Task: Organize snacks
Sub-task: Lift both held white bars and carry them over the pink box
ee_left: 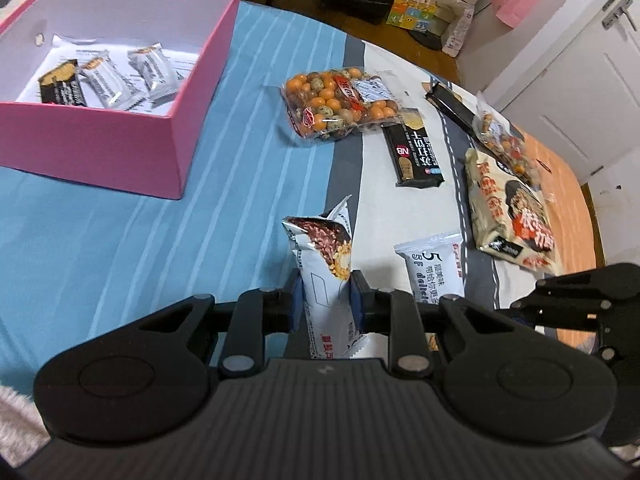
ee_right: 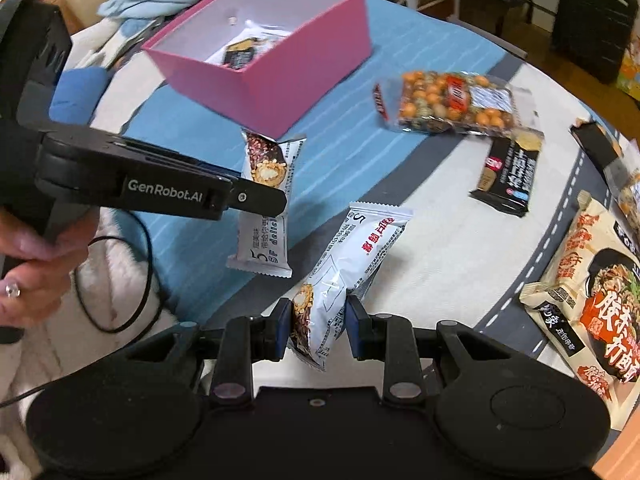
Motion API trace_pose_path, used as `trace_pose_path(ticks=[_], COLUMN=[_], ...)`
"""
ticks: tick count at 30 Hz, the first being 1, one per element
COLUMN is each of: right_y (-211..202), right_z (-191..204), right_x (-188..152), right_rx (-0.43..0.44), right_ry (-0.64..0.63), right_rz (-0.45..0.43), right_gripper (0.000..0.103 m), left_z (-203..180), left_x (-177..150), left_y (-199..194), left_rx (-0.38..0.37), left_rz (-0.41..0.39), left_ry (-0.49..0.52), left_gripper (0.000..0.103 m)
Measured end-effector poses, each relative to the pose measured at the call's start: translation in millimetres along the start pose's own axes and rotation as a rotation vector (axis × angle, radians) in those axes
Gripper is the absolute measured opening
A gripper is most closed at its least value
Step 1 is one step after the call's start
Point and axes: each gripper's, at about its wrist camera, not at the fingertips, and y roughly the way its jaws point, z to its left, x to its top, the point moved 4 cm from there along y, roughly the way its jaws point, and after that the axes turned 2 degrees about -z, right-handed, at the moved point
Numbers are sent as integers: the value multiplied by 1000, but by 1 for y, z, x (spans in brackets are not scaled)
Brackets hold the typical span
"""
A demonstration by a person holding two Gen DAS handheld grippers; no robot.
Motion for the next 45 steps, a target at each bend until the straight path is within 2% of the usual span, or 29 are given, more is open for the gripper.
trace_pose_path(ticks=[6, 11, 16, 20, 24, 32, 36, 45], right_y=[-20, -39, -52, -55, -45, 15, 57, 136], right_z=[27, 53, 73, 85, 95, 97, 94, 87], right_x=[3, 20, 55, 89, 132, 207, 237, 266], right_rx=[2, 5, 27, 51, 31, -20, -45, -96], right_ry=[-84, -159, -215, -251, -293, -386, -437, -611], right_rz=[-25, -71, -152, -222, -282, -303, -278, -174], right_gripper=[33, 33, 33, 33, 33, 33, 33, 33], left_z=[4, 15, 36, 58, 84, 157, 193, 254], left_x=[-7, 1, 19, 46, 76, 135, 158, 196], left_y=[-37, -73, -117, -156, -170, -143, -109, -36], left_rx=[-18, -37, -34, -7, 28, 92, 151, 316], left_rz=[-35, -77, -142, -211, -253, -301, -257, -132], left_ry=[17, 30, 40, 40, 14, -83, -101, -48], left_gripper=[23, 23, 23, 23, 23, 23, 23, 23])
